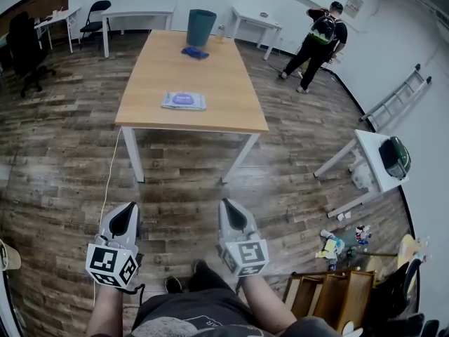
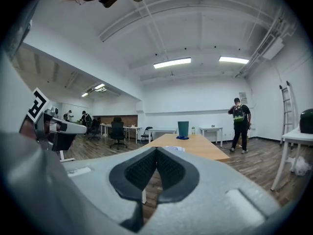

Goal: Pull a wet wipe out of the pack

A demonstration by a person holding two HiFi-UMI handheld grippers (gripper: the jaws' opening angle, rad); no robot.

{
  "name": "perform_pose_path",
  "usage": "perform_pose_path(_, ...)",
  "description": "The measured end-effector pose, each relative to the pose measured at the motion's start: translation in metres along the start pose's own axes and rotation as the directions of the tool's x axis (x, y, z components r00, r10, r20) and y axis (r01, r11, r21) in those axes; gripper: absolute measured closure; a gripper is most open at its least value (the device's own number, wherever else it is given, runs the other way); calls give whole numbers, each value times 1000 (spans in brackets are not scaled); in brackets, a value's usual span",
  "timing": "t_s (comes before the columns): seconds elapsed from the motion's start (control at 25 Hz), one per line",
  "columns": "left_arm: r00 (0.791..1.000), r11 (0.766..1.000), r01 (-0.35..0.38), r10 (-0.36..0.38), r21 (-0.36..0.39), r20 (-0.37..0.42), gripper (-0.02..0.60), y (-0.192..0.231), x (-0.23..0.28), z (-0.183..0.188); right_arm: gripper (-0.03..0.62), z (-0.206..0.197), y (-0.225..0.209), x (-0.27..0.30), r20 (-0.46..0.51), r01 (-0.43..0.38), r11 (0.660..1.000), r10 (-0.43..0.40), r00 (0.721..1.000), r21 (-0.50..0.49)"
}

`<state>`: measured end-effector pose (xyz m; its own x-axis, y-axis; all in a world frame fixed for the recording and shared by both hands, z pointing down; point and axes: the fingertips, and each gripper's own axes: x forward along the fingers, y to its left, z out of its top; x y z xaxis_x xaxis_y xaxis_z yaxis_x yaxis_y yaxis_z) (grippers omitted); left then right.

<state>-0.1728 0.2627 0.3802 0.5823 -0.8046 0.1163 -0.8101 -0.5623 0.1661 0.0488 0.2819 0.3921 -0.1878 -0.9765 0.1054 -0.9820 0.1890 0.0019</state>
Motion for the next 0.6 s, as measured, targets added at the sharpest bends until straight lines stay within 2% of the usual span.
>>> perform_pose_path(0.36, 999, 999, -37, 37, -1, -14, 563, 18, 26, -3, 603, -13, -21, 44, -13, -5, 999, 5, 1000, 34)
perform_pose_path(0.6, 997, 997, -73, 74, 13, -32, 563, 34, 68, 4, 603, -8, -41, 95, -10, -35, 998, 35, 999, 46)
